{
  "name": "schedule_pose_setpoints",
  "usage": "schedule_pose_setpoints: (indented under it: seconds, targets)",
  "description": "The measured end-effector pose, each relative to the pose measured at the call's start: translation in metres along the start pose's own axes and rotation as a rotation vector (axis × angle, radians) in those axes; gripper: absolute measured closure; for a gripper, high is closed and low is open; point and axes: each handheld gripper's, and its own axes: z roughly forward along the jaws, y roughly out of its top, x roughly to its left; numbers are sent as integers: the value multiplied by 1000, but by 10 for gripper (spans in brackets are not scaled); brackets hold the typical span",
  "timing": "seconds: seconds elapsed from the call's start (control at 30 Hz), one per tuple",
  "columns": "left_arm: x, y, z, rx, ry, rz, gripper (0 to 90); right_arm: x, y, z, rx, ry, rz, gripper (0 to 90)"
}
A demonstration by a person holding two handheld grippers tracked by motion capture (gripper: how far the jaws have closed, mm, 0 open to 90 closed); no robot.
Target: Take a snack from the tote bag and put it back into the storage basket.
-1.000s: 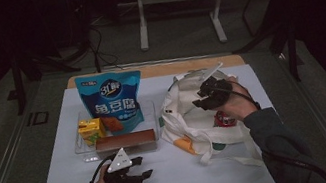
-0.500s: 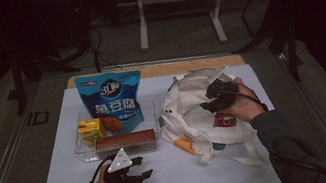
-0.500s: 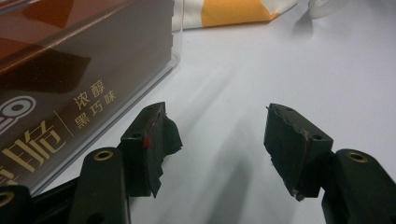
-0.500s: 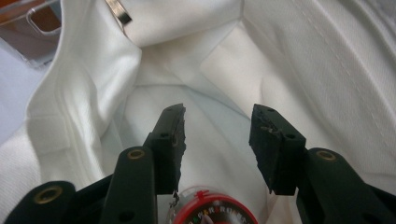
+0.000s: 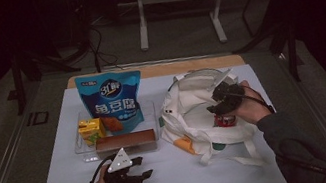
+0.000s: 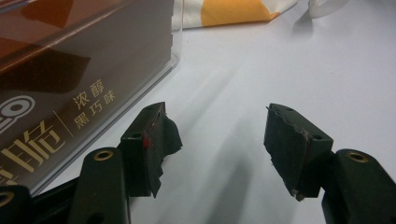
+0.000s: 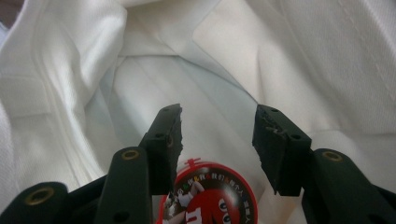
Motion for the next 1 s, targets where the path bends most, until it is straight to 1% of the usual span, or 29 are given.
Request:
schedule_pose_setpoints:
  seconds: [0.13, 0.57, 0.77, 1.0]
  targets:
    - [0, 0, 0, 0, 0, 0, 398, -2, -3, 0, 8, -6, 2, 495]
    - [0, 0, 0, 0, -1, -2, 398, -7, -16, 0, 42, -5, 14, 476]
    - [0, 0, 0, 0, 0, -1, 396, -7, -18, 2, 49, -1, 18, 465]
    - [0, 0, 0, 0, -1, -2, 395, -4, -19, 6, 62, 5, 8, 449]
